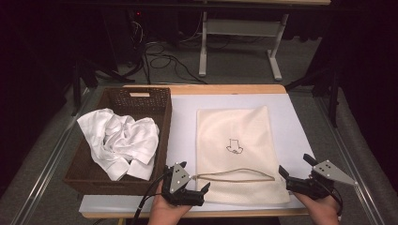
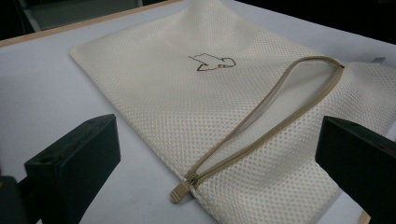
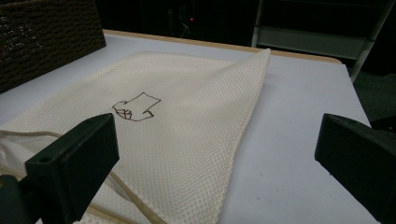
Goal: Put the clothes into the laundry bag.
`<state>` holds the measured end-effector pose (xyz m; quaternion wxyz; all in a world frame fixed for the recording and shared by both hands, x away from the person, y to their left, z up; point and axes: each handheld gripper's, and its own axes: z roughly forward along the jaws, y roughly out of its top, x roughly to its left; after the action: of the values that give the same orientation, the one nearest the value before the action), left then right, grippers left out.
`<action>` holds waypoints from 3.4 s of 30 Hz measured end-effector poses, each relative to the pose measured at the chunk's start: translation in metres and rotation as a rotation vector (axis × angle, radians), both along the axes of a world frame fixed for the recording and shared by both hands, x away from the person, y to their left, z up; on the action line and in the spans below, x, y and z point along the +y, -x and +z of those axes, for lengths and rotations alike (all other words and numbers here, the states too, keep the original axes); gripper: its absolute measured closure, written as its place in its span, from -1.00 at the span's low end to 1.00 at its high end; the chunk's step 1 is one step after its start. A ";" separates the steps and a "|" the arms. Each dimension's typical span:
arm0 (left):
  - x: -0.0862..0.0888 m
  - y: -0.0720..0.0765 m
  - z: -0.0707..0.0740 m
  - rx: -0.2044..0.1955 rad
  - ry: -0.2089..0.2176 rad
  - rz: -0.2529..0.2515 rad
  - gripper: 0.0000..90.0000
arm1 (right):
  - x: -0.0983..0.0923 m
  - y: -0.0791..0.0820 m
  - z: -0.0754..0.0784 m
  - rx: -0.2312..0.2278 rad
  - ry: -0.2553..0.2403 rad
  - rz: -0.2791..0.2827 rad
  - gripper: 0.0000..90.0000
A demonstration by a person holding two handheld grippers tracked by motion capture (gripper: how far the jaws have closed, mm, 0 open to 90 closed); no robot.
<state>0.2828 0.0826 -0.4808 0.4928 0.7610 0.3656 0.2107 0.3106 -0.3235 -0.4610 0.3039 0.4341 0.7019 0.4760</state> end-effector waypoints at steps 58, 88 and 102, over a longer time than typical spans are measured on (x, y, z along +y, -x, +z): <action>0.093 0.009 0.074 -0.078 0.040 0.201 -0.96 | 0.000 -0.002 -0.004 0.004 -0.006 0.012 -0.99; 0.197 -0.020 0.083 -0.029 -0.016 0.489 -0.78 | -0.003 -0.004 -0.006 0.007 -0.015 0.004 -0.98; 0.224 -0.107 0.056 0.261 -0.150 0.621 -0.69 | -0.002 -0.004 -0.008 0.013 -0.019 0.018 -0.97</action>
<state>0.3899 0.3065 -0.4250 0.2968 0.6682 0.6232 0.2776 0.3150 -0.3260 -0.4687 0.2910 0.4338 0.7030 0.4826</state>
